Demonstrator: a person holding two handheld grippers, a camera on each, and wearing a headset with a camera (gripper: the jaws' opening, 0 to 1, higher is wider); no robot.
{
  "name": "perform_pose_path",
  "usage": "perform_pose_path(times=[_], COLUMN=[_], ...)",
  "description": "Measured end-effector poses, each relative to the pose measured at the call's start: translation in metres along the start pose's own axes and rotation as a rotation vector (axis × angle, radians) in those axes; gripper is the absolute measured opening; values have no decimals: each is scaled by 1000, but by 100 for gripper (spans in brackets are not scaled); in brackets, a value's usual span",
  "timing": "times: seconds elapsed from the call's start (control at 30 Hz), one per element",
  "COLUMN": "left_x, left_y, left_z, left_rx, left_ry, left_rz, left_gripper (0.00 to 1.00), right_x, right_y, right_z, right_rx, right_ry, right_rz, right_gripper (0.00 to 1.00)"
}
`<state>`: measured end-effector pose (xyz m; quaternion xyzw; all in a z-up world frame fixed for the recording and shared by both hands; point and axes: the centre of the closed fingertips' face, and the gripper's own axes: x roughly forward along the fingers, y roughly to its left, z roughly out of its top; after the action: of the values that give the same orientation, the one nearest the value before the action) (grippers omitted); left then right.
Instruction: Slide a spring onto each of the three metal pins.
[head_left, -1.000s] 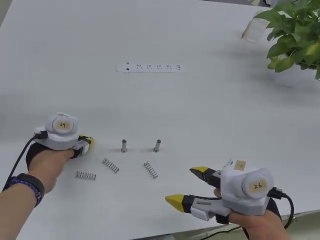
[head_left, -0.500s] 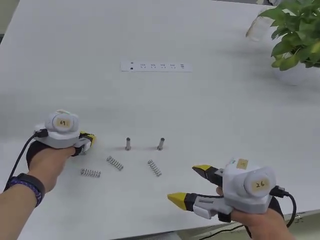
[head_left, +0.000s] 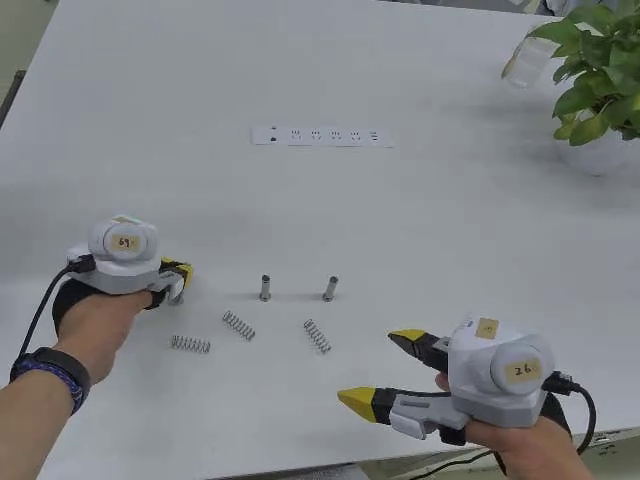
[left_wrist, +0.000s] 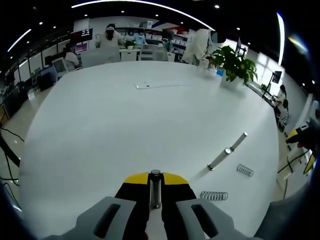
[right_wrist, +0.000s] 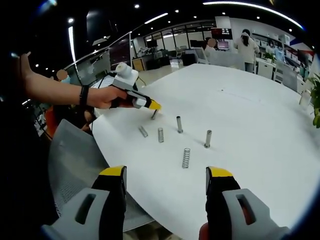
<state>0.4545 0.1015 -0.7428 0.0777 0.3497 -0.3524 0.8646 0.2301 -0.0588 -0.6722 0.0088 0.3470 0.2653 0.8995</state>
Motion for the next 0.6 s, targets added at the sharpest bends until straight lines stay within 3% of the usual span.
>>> perform_pose_path(times=[0.6], left_x=[-15], left_y=[1], left_z=[-1], left_rx=[27], left_ry=[-2], left_rz=[10], left_gripper=[0], right_x=[-2], right_y=[4], right_z=[-1], right_rx=[-16], right_ry=[0], right_rz=[5], right_gripper=[67])
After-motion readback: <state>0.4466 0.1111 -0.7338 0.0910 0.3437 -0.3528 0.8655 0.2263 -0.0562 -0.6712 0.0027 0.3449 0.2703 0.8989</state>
